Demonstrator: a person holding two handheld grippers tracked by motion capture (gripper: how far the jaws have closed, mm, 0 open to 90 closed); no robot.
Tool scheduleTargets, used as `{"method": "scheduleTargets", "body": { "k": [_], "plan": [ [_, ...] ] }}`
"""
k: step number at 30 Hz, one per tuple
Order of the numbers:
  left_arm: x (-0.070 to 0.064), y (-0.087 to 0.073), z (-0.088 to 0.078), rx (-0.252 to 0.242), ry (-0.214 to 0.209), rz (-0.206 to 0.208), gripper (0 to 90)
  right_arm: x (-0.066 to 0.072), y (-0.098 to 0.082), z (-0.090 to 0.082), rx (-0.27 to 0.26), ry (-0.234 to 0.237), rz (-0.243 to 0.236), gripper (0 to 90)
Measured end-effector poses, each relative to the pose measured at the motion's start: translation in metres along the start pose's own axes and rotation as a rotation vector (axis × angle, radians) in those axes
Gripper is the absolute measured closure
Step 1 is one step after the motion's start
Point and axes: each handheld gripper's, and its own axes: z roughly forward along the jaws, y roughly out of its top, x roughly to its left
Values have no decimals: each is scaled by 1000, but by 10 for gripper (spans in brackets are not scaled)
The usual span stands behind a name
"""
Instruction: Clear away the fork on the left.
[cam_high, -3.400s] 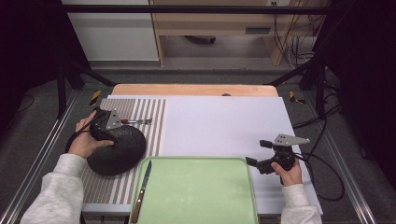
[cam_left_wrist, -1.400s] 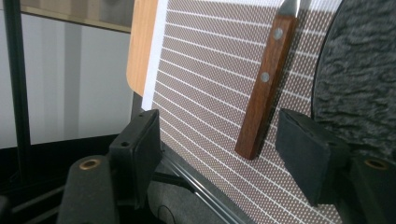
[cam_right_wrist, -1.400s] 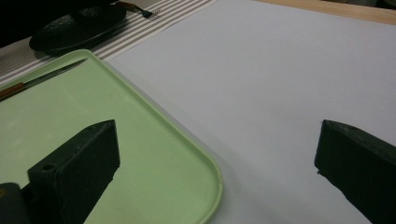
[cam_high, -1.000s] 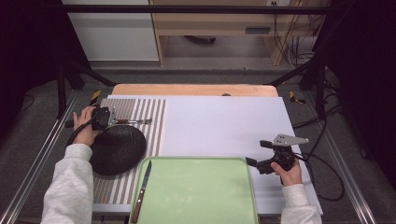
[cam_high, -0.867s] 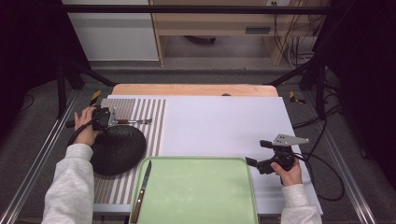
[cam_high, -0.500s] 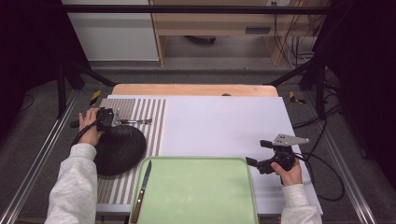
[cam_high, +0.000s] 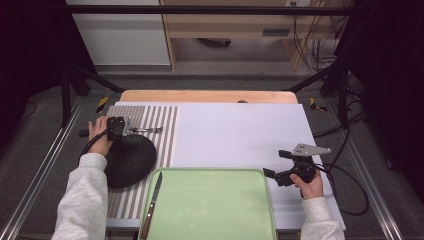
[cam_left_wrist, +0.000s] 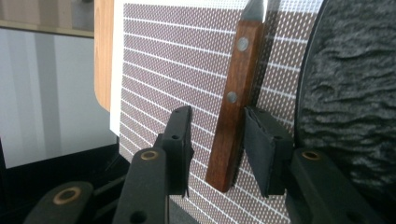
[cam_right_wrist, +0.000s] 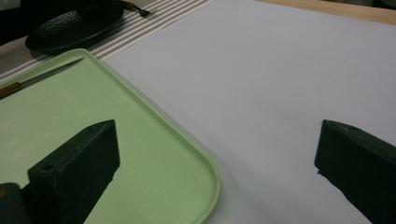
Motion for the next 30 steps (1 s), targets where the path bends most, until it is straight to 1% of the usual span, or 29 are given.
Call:
{"method": "scheduleTargets", "body": {
  "k": [12,18,25,28,30],
  "plan": [
    [-1,12,3,-29,3,23,670,0,0,-1,-3,0,-2,5],
    [-1,16,4,-52,-4,34,686,0,0,-1,-3,0,-2,5],
    [-2,18,4,-51,-8,59,711,0,0,-1,-4,0,-2,5],
    [-1,19,4,-54,-12,59,714,0,0,-1,-5,0,-1,5],
    [-2,20,4,-50,-18,67,721,0,0,-1,-6,0,0,5]
  ]
}}
